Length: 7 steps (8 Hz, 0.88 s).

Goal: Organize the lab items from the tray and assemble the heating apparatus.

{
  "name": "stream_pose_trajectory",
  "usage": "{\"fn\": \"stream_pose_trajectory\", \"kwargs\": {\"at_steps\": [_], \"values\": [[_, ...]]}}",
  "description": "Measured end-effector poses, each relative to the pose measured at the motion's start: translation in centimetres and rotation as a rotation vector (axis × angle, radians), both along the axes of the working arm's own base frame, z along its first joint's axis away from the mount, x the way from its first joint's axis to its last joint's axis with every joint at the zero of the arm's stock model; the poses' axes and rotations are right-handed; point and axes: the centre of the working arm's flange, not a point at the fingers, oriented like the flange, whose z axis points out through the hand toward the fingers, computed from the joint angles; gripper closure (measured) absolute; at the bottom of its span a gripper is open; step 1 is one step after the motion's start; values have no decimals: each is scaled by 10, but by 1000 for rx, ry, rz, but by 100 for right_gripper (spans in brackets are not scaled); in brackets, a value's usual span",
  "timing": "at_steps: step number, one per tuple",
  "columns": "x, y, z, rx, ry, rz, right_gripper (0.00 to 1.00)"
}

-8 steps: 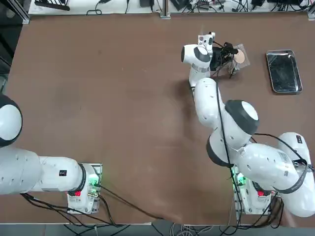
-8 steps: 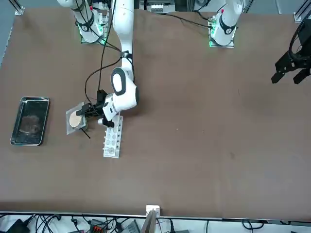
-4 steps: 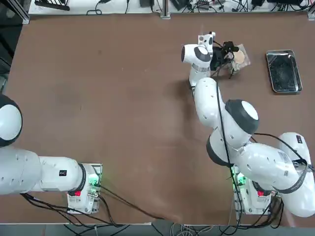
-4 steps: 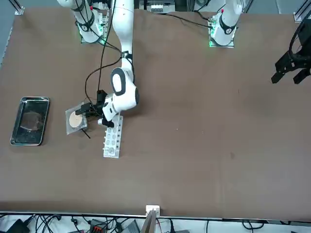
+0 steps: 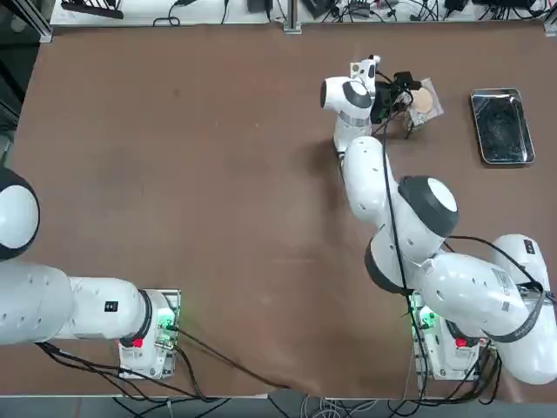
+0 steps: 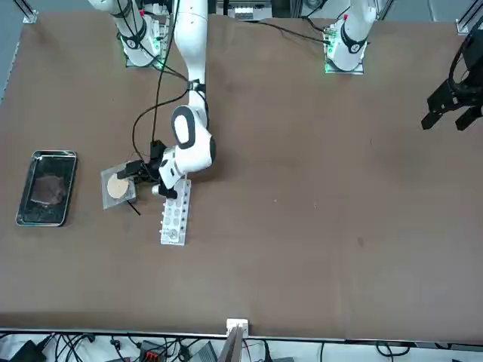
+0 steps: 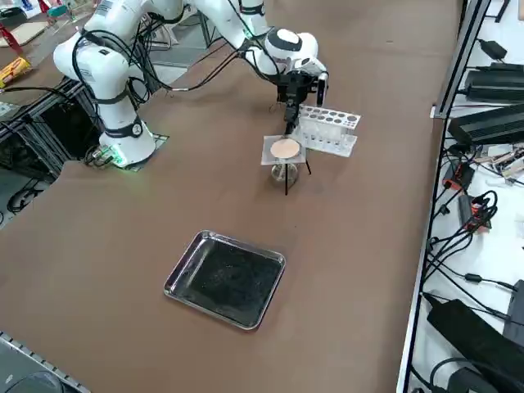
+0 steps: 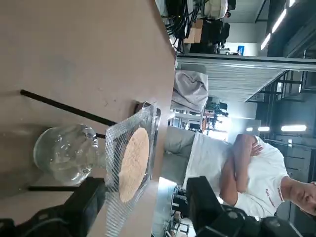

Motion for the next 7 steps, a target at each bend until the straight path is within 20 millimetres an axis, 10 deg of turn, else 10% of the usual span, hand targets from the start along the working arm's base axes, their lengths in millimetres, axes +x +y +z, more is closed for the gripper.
{"fn": "stream_pose_trajectory", "kwargs": {"at_steps": [4,7], "values": [[0,15,2,87,44,-12,0],[5,26,44,159,101,-50,0]]}}
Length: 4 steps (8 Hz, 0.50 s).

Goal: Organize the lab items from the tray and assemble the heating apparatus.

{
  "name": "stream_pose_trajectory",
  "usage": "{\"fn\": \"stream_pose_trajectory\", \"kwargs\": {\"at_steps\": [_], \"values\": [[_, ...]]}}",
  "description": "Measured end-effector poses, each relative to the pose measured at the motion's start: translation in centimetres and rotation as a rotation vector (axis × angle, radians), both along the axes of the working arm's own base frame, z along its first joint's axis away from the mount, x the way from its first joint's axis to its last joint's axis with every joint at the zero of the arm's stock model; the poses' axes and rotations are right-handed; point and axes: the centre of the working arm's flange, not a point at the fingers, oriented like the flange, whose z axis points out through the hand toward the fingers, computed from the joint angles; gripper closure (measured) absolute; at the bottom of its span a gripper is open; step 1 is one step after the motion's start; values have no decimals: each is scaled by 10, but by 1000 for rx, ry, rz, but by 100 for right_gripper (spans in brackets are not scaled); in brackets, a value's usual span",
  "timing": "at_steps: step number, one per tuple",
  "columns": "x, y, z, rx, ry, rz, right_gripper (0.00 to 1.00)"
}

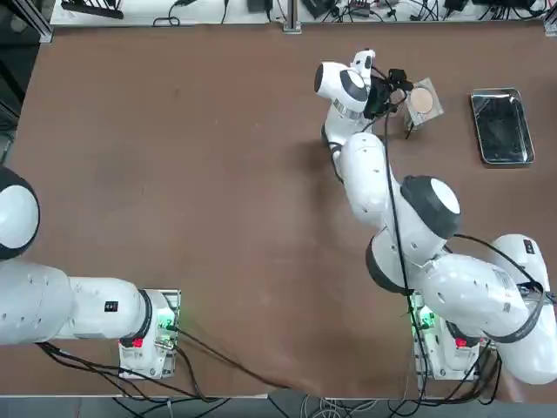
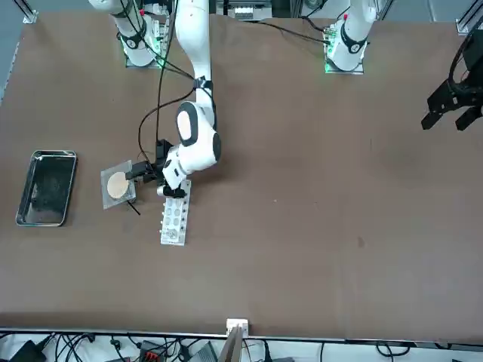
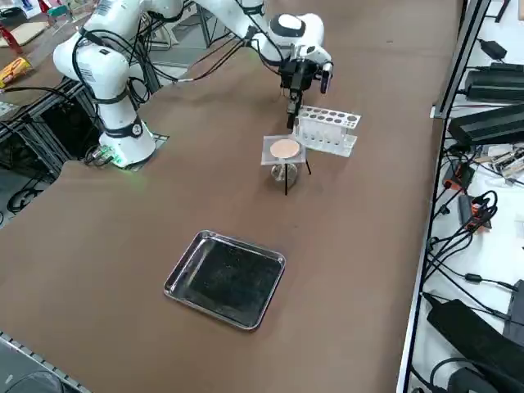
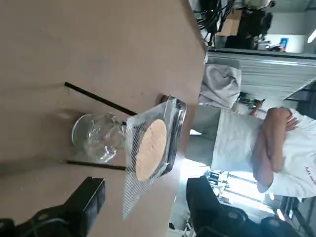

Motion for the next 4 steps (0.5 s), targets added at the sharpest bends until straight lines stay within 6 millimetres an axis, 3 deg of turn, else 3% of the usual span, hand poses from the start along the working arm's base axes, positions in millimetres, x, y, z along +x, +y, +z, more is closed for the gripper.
{"fn": "stream_pose_trajectory", "kwargs": {"at_steps": [2,4], "values": [[6,4,63,87,55,-21,0],[13,-7,120,162,98,-4,0]]}}
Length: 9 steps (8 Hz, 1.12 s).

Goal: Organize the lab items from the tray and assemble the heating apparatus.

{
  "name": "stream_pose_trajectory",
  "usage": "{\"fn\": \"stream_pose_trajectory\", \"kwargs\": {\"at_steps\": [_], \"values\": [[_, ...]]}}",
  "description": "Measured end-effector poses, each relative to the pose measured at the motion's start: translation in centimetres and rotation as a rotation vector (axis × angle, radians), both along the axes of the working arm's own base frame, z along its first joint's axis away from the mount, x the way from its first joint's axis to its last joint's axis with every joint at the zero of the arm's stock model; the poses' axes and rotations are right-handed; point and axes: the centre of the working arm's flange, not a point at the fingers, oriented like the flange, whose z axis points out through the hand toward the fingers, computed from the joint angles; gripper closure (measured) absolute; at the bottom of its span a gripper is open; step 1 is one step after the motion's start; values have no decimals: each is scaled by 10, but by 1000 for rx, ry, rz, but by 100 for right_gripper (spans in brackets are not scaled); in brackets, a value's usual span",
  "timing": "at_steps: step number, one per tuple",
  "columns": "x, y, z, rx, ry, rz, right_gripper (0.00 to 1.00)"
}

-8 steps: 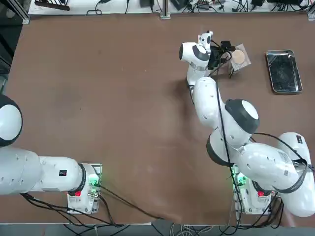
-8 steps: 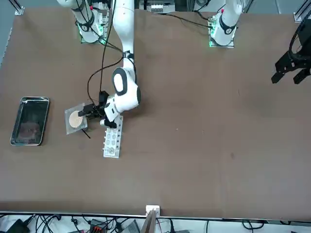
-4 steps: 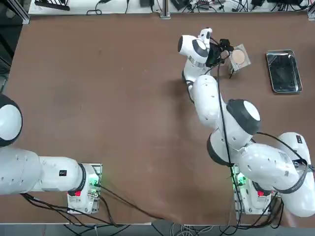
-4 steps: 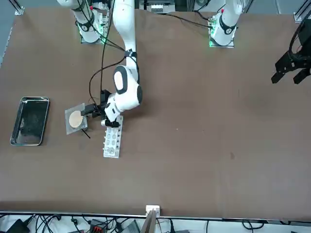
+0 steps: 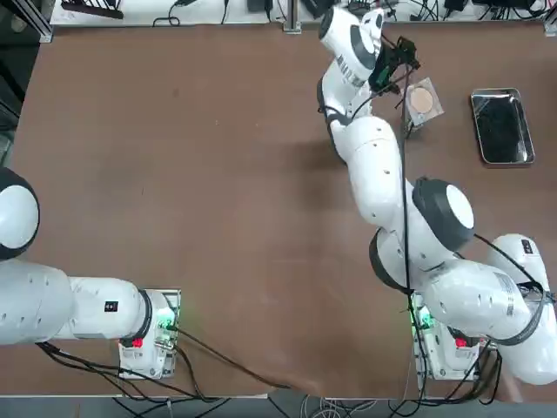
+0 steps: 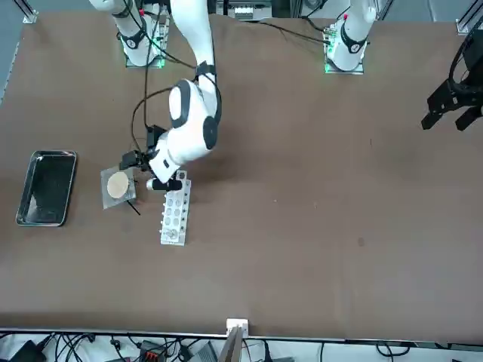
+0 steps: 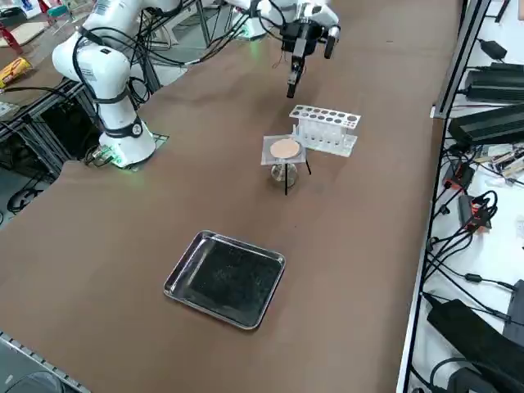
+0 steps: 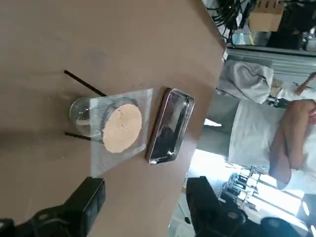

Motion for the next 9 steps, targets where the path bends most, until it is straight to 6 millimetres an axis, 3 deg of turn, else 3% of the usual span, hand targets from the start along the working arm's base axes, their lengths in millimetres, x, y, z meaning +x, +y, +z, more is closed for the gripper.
{"fn": "stream_pose_trajectory", "kwargs": {"at_steps": [2,4,7,9], "values": [[5,-21,54,97,27,24,0],[9,-54,93,187,45,18,0],[36,-113,111,268,90,-39,0],[64,-170,121,316,102,-69,0]]}}
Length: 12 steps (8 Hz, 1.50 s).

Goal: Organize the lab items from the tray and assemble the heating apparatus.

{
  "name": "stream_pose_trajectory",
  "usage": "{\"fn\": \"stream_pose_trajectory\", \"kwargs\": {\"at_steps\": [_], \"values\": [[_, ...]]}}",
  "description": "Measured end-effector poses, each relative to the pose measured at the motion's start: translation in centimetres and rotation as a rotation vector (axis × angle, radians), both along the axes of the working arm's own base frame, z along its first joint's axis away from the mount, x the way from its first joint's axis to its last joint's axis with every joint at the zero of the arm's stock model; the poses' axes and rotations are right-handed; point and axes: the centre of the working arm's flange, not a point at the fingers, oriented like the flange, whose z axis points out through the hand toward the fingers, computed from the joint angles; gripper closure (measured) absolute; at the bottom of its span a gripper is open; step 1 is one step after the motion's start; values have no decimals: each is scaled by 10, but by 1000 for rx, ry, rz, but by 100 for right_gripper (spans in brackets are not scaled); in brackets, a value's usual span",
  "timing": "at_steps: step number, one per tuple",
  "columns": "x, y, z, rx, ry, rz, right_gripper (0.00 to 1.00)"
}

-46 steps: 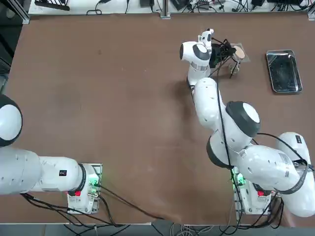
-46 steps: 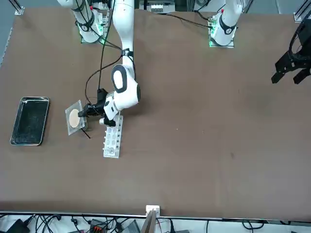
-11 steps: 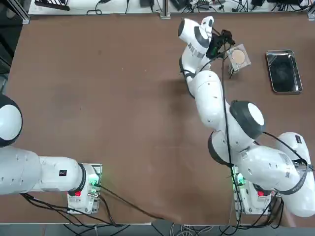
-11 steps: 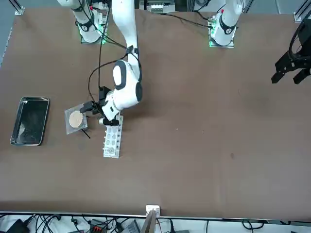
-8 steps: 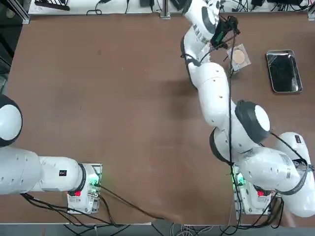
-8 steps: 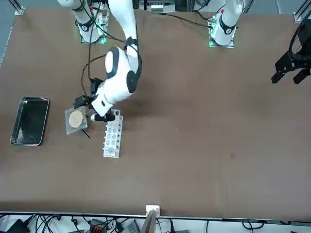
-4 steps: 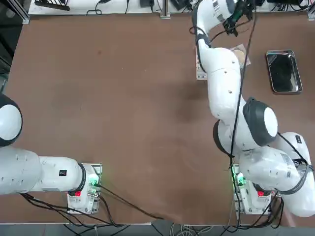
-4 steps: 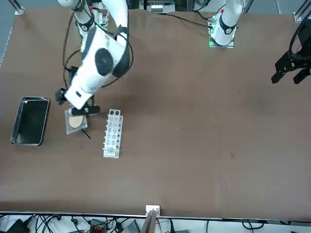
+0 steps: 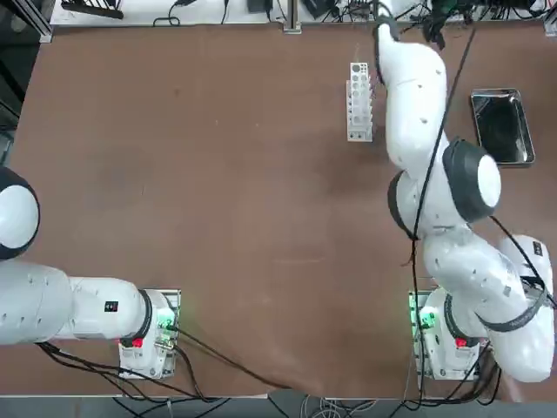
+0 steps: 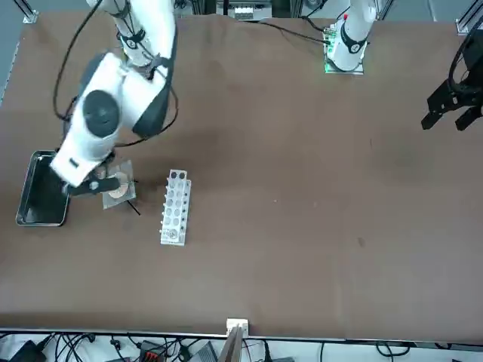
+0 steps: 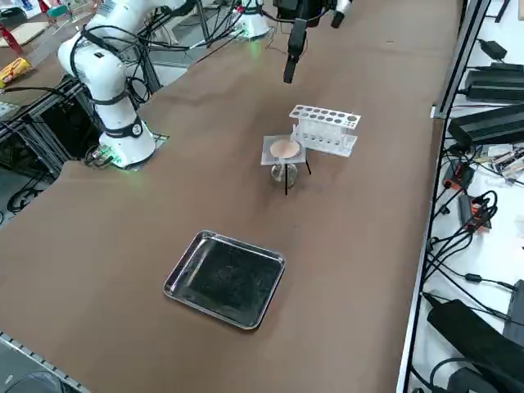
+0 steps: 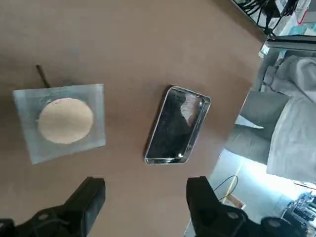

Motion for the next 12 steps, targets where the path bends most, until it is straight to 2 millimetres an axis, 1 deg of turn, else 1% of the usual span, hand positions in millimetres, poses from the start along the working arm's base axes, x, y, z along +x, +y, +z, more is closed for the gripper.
{"fn": "stream_pose_trajectory", "kwargs": {"at_steps": [2,3,4,5,6,7,8,9,12], "values": [[24,-74,4,68,9,-31,0],[32,-110,2,101,13,-47,0],[41,-139,-4,125,21,-63,0],[49,-162,-14,154,32,-76,0],[55,-181,-23,198,41,-84,0],[57,-196,-26,240,41,-91,0],[57,-205,-23,275,34,-92,0],[55,-207,-16,306,28,-88,0],[50,-195,-3,364,42,-98,0]]}}
